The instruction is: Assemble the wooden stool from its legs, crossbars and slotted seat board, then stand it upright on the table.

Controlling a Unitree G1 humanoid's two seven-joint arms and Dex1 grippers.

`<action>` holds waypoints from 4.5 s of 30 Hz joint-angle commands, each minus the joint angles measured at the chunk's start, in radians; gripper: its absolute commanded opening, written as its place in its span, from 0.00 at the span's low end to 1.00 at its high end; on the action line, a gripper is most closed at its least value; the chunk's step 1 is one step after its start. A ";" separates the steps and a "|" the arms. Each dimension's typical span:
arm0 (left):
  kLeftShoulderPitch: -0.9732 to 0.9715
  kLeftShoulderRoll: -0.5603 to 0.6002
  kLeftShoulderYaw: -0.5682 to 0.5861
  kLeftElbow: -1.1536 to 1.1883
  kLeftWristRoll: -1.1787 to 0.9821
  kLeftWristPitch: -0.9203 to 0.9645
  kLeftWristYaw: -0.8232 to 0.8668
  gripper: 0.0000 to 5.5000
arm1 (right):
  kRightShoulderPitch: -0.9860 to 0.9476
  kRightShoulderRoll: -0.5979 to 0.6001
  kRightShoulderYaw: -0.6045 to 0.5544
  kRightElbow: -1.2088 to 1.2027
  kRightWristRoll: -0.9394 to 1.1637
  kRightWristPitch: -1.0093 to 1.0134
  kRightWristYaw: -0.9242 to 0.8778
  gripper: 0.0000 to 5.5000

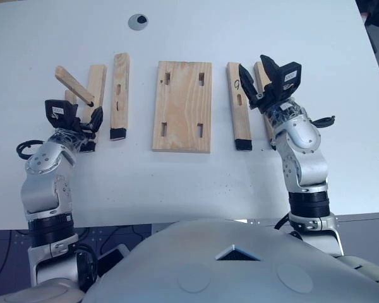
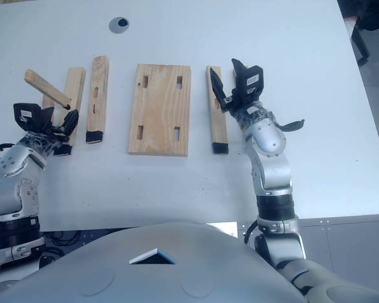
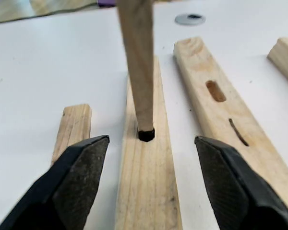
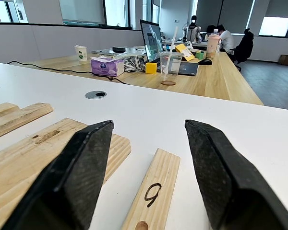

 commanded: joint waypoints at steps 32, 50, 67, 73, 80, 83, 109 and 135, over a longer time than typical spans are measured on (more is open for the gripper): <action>-0.062 0.053 0.010 0.142 0.059 0.089 -0.042 0.37 | -0.101 0.024 0.001 0.122 0.004 -0.042 0.017 0.50; -0.597 0.013 -0.026 0.380 -0.077 -0.094 -0.256 0.37 | -0.287 -0.066 -0.046 0.291 0.053 -0.092 0.186 0.50; -0.777 -0.208 -0.043 0.401 -0.596 0.317 -0.680 0.37 | -0.629 0.010 -0.385 0.379 0.951 0.792 0.405 0.55; -0.761 -0.206 -0.063 0.369 -0.614 0.354 -0.682 0.37 | -0.658 0.017 -0.370 0.359 0.973 0.835 0.358 0.73; -0.730 -0.203 -0.083 0.342 -0.624 0.366 -0.699 0.37 | -0.705 0.016 -0.363 0.363 0.996 0.877 0.357 0.78; -0.726 -0.203 -0.087 0.336 -0.636 0.377 -0.706 0.37 | -0.718 0.017 -0.357 0.369 0.997 0.888 0.357 0.78; -0.655 -0.193 -0.099 0.277 -0.679 0.412 -0.694 0.37 | -0.764 0.008 -0.322 0.469 0.944 0.890 0.463 0.39; -0.538 -0.103 0.097 0.539 -0.488 0.110 -0.519 0.75 | -0.427 -0.098 -0.177 0.187 0.644 0.598 0.607 0.38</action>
